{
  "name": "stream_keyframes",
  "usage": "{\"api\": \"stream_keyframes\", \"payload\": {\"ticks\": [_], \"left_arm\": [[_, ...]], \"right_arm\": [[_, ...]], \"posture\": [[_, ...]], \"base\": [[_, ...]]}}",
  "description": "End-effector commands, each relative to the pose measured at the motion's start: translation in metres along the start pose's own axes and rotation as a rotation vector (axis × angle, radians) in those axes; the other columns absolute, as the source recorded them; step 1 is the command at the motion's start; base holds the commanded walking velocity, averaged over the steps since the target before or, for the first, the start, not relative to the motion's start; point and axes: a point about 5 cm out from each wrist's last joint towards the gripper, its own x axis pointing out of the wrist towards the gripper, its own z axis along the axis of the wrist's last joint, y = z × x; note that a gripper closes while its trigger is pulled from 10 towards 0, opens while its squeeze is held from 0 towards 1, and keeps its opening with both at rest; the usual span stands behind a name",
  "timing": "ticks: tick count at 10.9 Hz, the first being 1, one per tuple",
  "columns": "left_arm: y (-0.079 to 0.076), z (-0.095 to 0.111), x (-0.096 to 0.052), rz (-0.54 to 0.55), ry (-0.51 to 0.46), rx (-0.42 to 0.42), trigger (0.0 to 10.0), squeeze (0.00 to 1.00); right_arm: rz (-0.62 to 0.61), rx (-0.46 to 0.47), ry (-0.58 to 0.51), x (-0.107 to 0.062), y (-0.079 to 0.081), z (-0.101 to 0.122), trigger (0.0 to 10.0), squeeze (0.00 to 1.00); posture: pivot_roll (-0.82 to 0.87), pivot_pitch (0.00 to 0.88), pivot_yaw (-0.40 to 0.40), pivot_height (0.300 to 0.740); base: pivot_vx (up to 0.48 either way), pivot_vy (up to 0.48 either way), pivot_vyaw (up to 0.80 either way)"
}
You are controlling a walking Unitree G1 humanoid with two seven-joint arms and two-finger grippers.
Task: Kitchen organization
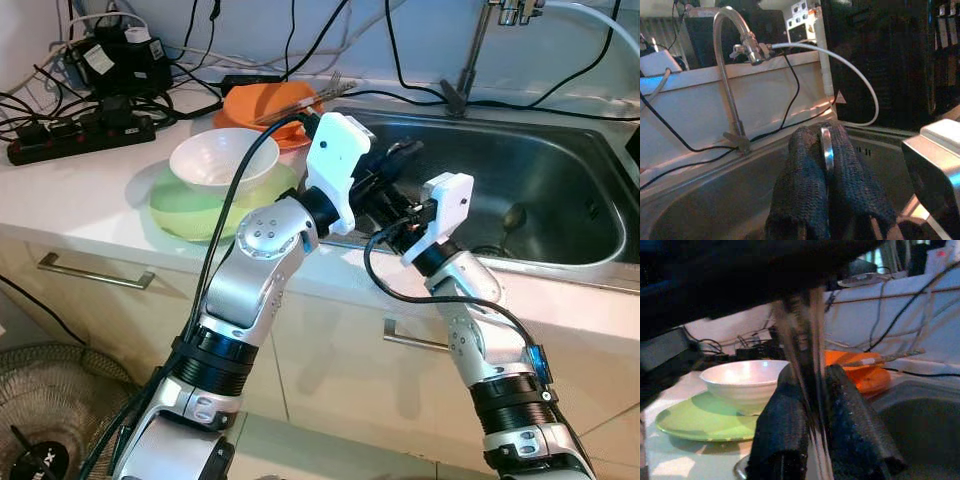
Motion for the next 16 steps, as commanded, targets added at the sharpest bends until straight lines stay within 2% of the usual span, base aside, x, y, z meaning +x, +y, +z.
{"api": "stream_keyframes", "payload": {"ticks": [1, 9, 10, 16], "left_arm": [[-0.0102, 0.0038, 0.0030, -0.056, -0.020, -0.005, 10.0, 0.00], [-0.0116, 0.0019, 0.0020, -0.061, -0.012, 0.007, 10.0, 0.00], [-0.0088, 0.0011, 0.0014, -0.037, -0.012, 0.026, 10.0, 1.00], [-0.0022, -0.0017, -0.0036, -0.007, -0.003, 0.026, 10.0, 1.00]], "right_arm": [[0.017, 0.014, 0.014, 0.0010, 0.0050, -0.0039, 0.0, 0.00], [0.007, 0.012, 0.014, 0.0011, 0.0040, -0.0051, 0.0, 0.00], [0.002, 0.010, 0.014, 0.0010, 0.0034, -0.0052, 0.0, 0.00], [-0.035, 0.000, 0.022, 0.0010, -0.0016, -0.0064, 0.0, 0.00]], "posture": [[0.15, 0.037, 0.027, 0.740], [0.15, 0.039, 0.028, 0.740], [0.15, 0.039, 0.028, 0.740], [0.16, 0.040, 0.026, 0.740]], "base": [[0.000, 0.000, 0.00], [0.000, 0.000, 0.00], [0.000, 0.000, 0.00], [0.000, 0.000, 0.00]]}}
